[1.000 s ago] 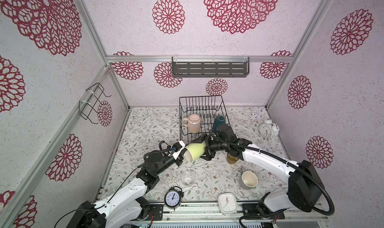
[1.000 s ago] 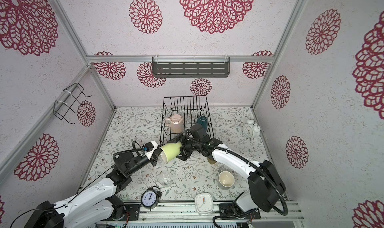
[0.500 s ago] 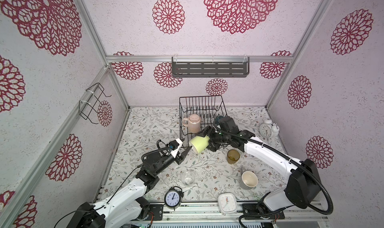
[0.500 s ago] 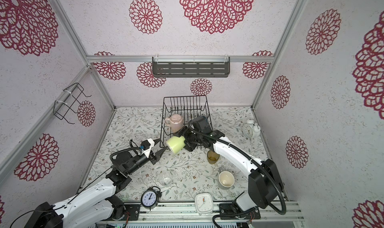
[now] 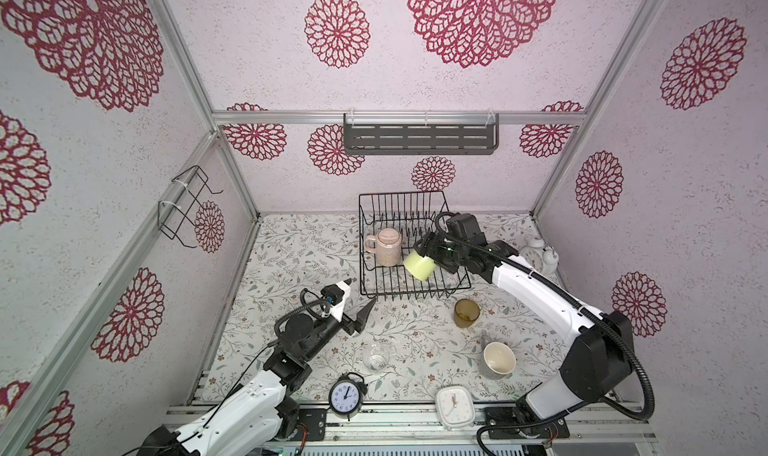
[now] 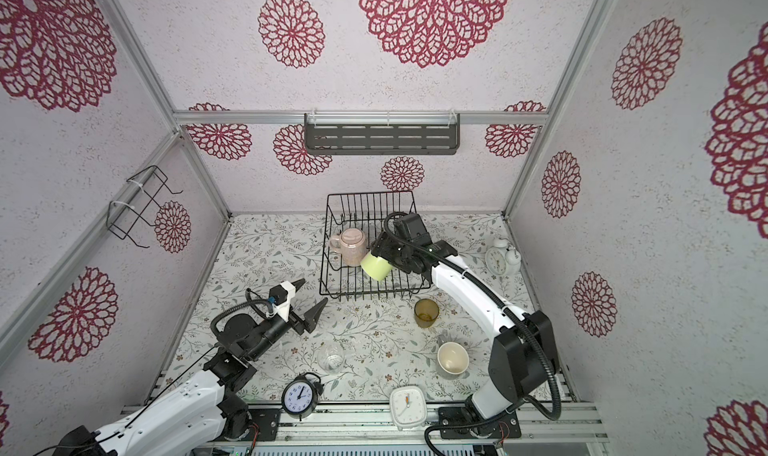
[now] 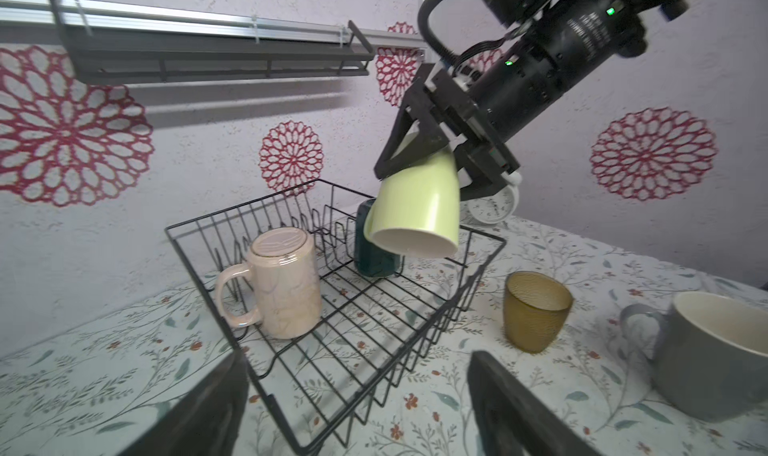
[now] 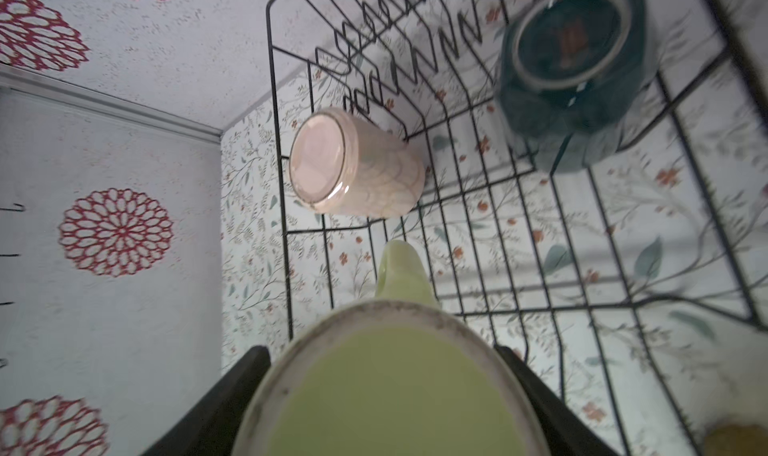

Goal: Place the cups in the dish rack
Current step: 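Carry the light green mug over the rack with the right gripper while the left withdraws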

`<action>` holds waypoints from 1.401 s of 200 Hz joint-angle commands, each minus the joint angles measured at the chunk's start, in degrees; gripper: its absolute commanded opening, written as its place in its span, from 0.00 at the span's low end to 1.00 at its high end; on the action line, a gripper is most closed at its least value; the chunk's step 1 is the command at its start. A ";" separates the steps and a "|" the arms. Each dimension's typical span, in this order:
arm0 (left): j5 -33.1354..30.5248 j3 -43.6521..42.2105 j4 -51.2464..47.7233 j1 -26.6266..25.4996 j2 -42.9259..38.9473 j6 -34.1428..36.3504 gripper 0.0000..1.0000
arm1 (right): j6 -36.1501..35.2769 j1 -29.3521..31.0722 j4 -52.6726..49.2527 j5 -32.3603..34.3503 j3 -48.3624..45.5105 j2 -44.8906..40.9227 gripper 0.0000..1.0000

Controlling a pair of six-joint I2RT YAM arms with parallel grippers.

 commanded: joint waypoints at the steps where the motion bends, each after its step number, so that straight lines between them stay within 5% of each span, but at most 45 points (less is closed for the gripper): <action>1: -11.84 0.44 -5.17 1.65 -1.82 -10.79 0.97 | -13.92 0.06 5.74 8.70 2.63 0.49 0.49; 52: -21.86 3.35 -16.47 6.33 -0.62 -17.37 0.97 | -23.36 0.07 16.86 14.15 1.30 5.13 0.50; 110: -18.60 6.38 -18.84 14.59 8.23 -22.73 0.97 | -27.60 0.07 22.88 13.57 3.57 12.05 0.49; 174: -17.73 11.01 -20.67 14.93 16.72 -23.11 0.97 | -29.44 0.61 25.05 17.05 7.23 18.07 0.49; 280: -18.55 7.53 -18.27 15.13 13.57 -24.07 0.97 | -31.63 1.22 28.71 24.13 13.49 27.39 0.51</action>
